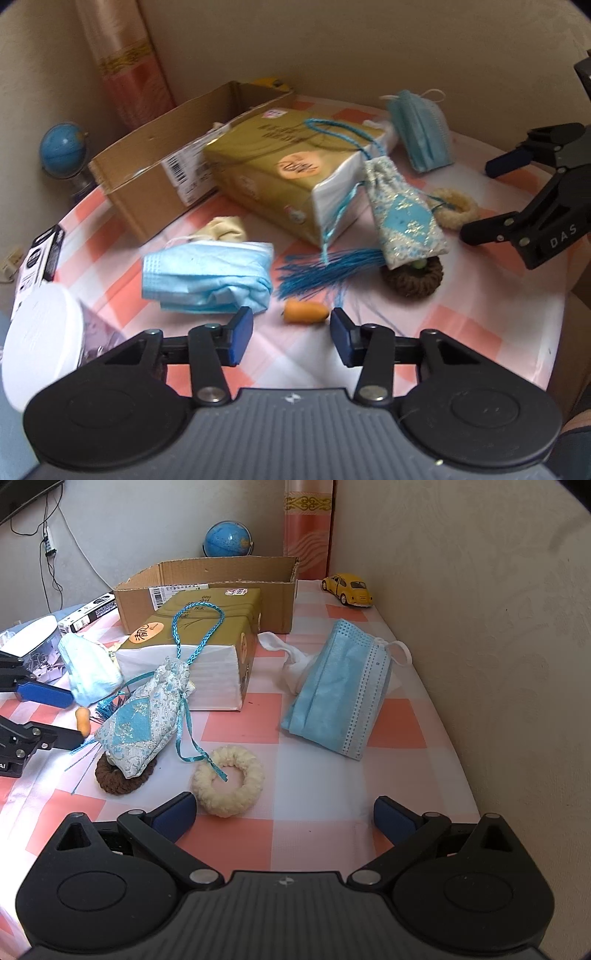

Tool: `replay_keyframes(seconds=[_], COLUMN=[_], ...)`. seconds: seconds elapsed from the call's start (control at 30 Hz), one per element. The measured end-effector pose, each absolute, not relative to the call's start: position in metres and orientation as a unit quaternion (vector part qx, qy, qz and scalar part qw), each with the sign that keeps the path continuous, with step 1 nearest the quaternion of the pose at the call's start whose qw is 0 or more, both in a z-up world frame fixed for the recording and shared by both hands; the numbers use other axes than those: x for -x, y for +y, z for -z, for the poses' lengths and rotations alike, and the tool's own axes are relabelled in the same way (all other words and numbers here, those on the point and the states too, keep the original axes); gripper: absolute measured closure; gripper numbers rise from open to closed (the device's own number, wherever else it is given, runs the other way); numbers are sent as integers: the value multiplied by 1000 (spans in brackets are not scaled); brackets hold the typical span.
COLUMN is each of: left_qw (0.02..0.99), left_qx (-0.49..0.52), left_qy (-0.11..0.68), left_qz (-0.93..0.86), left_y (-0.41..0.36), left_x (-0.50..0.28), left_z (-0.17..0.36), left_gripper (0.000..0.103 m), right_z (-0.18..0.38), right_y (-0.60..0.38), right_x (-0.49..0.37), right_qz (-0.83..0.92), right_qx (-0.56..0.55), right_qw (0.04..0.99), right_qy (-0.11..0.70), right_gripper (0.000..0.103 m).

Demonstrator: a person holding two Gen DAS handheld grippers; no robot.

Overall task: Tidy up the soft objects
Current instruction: 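Close left tool on orange foam earplug while right tool approaches beige fuzzy ring, then grasp beige fuzzy ring with right tool and drop it into box while left holds earplug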

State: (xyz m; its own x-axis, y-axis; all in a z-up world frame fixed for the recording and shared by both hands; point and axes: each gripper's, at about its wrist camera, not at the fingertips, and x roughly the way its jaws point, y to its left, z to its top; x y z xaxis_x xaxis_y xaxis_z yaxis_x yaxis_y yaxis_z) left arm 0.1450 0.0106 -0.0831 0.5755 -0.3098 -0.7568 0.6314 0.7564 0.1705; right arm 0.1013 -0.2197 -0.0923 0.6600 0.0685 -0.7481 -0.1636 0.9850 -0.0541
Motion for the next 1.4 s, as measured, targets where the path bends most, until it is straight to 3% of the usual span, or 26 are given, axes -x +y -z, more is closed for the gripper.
replay_keyframes(seconds=[0.3,0.43,0.9,0.97,1.03,1.3,1.4], left_qw=[860,859,874,873,873,871,870], left_qx=[-207,-195,-135,-132,-129,-120,-117], left_qy=[368,373,392,396,398,404,406], left_qz=[285,293,255,251,249,252,254], left_y=[6,8,25,26,27,26,26], left_x=[-143,-143,-124,-123,-123,-123,-123], left_z=[84,84,77,77,78,76,74], left_gripper=[68,79,79,79,79,79,79], right_z=[93,94,95,94,92,84,82], right_y=[-219,-218,-211,-206,-202,-194,-197], right_x=[-101,-101,-99,-100,-100,-99,-98], right_qz=[-66,-67,-87,-98,-112,-127,-121], right_qx=[59,59,72,79,84,86,83], right_qw=[910,913,916,916,915,910,910], right_qy=[405,398,384,381,378,384,388], right_gripper=[0,0,0,3,18,57,60])
